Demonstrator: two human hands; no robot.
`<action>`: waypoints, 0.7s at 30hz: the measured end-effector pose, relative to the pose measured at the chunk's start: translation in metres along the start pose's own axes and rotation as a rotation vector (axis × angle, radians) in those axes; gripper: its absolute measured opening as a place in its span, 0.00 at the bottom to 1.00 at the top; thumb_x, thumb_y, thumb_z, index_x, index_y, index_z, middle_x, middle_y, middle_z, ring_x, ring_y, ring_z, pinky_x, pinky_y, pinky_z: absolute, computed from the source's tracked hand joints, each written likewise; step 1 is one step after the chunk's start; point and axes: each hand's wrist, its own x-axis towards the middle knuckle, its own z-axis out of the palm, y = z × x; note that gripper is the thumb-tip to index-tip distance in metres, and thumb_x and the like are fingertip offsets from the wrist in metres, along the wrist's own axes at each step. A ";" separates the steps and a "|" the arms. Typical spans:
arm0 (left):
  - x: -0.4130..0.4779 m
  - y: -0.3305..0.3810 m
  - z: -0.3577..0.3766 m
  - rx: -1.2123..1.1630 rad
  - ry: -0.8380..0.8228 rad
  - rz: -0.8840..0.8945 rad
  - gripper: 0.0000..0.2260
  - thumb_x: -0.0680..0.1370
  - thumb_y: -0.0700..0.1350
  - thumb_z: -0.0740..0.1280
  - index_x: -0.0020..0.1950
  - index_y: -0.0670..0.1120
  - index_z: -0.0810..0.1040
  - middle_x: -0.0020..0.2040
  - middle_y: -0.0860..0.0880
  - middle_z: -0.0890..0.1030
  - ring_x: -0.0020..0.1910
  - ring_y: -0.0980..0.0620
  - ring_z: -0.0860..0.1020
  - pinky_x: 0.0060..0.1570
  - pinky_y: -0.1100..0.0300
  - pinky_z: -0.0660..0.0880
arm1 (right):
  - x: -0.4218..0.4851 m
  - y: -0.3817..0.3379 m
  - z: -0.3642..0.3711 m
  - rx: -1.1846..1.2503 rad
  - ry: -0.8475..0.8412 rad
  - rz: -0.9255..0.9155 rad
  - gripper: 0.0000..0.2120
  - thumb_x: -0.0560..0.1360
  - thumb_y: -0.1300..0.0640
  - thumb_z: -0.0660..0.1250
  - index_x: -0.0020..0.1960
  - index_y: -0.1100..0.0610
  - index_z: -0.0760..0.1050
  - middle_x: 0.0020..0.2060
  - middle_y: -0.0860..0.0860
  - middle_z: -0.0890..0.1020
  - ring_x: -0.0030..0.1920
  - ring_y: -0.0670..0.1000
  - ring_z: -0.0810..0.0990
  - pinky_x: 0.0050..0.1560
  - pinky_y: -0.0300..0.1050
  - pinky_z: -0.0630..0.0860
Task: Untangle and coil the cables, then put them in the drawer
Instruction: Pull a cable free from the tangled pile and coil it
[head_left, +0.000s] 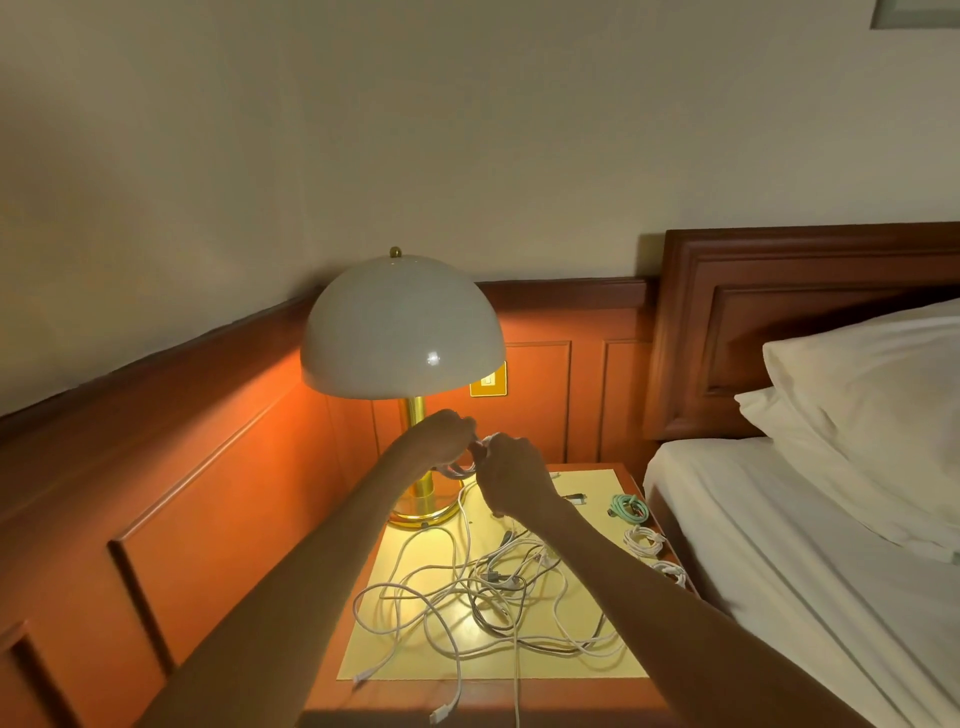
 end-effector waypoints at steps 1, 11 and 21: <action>0.001 0.001 0.002 -0.059 0.016 -0.028 0.14 0.81 0.45 0.59 0.37 0.43 0.73 0.35 0.47 0.74 0.34 0.51 0.75 0.37 0.60 0.75 | 0.001 -0.003 -0.004 -0.007 -0.059 0.004 0.10 0.85 0.53 0.57 0.50 0.57 0.73 0.34 0.48 0.74 0.32 0.46 0.72 0.31 0.36 0.66; 0.014 0.009 0.005 -0.180 0.139 0.131 0.06 0.69 0.36 0.71 0.33 0.39 0.77 0.31 0.45 0.73 0.27 0.53 0.72 0.22 0.67 0.69 | 0.006 -0.007 -0.005 0.564 -0.125 0.259 0.19 0.85 0.51 0.52 0.62 0.63 0.73 0.32 0.52 0.75 0.21 0.44 0.76 0.22 0.35 0.69; 0.019 0.015 0.024 -0.019 0.208 0.243 0.13 0.73 0.45 0.71 0.28 0.46 0.78 0.29 0.48 0.79 0.28 0.54 0.74 0.25 0.66 0.69 | -0.017 0.006 -0.032 0.470 -0.308 0.210 0.18 0.86 0.52 0.52 0.50 0.62 0.75 0.32 0.56 0.81 0.32 0.58 0.83 0.42 0.56 0.83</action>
